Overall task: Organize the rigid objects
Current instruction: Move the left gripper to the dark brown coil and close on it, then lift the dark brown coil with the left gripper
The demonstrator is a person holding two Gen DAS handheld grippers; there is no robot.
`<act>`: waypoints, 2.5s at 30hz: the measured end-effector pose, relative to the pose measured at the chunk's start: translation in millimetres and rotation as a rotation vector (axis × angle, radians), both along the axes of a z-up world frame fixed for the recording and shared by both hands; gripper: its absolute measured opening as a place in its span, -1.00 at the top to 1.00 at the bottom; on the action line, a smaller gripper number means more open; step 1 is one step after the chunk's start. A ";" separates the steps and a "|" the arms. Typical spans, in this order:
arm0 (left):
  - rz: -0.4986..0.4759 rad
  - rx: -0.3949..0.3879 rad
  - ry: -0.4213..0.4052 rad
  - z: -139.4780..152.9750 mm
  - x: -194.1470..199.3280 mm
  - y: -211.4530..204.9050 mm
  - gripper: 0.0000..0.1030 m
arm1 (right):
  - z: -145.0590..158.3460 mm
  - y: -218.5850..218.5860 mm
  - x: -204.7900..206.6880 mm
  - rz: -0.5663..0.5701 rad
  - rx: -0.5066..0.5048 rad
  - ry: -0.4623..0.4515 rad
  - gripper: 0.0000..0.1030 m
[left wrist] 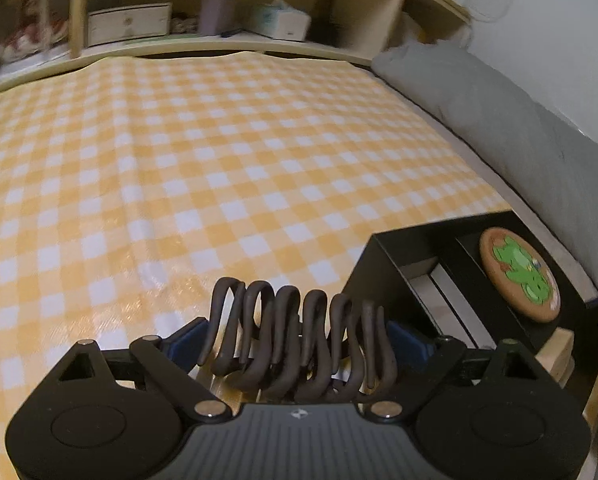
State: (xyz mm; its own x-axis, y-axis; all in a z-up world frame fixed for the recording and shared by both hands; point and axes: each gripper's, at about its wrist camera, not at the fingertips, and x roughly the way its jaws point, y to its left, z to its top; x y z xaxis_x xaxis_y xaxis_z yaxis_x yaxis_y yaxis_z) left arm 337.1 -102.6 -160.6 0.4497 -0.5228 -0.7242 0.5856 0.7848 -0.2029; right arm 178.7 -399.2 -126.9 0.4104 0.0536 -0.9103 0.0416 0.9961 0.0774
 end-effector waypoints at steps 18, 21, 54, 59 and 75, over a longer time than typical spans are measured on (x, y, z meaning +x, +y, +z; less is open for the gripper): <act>0.219 -0.033 -0.012 62.3 -22.8 -8.1 -0.27 | -1.2 0.7 1.5 0.006 -0.008 0.003 0.80; 0.197 0.035 -0.037 56.3 -26.2 -12.8 -0.53 | -0.7 1.0 1.2 0.007 -0.008 0.004 0.80; 0.356 -0.189 0.278 16.6 -3.5 26.4 0.04 | -3.8 0.8 2.8 0.021 -0.021 0.015 0.76; 0.363 -0.131 0.189 41.7 2.6 41.0 0.04 | -4.4 1.4 2.9 0.021 -0.023 0.016 0.76; 0.309 -0.062 0.166 50.1 4.7 28.6 -0.13 | -6.4 0.2 3.8 0.022 -0.028 0.018 0.71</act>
